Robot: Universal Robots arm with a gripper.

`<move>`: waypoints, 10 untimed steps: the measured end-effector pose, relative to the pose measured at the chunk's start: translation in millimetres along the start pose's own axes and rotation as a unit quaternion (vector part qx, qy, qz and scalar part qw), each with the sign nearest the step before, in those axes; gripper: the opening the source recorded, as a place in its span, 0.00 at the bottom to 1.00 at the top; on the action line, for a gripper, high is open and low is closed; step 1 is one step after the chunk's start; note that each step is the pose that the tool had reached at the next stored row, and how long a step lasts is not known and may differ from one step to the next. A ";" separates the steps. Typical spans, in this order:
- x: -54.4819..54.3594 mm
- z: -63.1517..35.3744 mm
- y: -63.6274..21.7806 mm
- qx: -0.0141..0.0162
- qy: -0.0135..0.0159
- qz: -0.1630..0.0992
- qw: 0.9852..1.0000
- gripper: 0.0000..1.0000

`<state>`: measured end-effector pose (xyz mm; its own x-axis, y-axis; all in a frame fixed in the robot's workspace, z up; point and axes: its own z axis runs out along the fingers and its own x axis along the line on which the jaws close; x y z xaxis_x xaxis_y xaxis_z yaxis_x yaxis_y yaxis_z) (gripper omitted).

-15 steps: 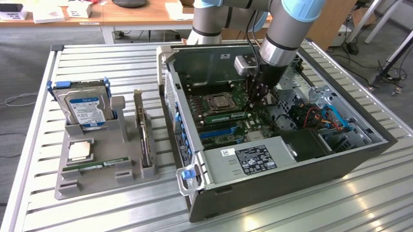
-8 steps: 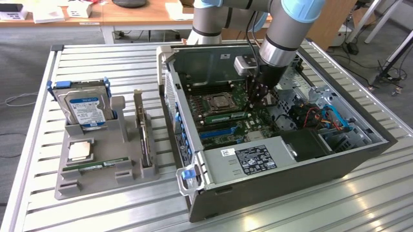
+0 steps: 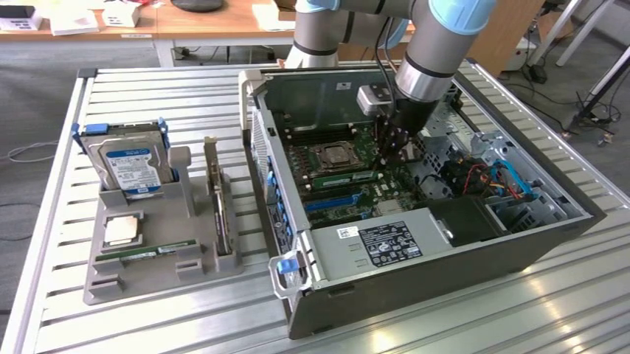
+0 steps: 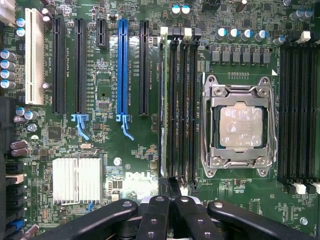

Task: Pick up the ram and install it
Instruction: 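Press down the ram until it locks into place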

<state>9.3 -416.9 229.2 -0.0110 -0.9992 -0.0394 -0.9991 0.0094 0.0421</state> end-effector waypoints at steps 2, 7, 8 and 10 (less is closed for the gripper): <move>0.0 0.1 0.0 0.000 0.000 0.000 1.000 0.11; 0.1 1.3 0.0 0.000 0.000 0.000 1.000 0.11; 0.1 1.3 0.0 0.000 0.000 0.000 1.000 0.11; 0.0 1.7 -0.1 0.000 0.000 0.000 1.000 0.11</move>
<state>9.3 -416.8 227.5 -0.0111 -0.9992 -0.0395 -0.9991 0.0094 0.0422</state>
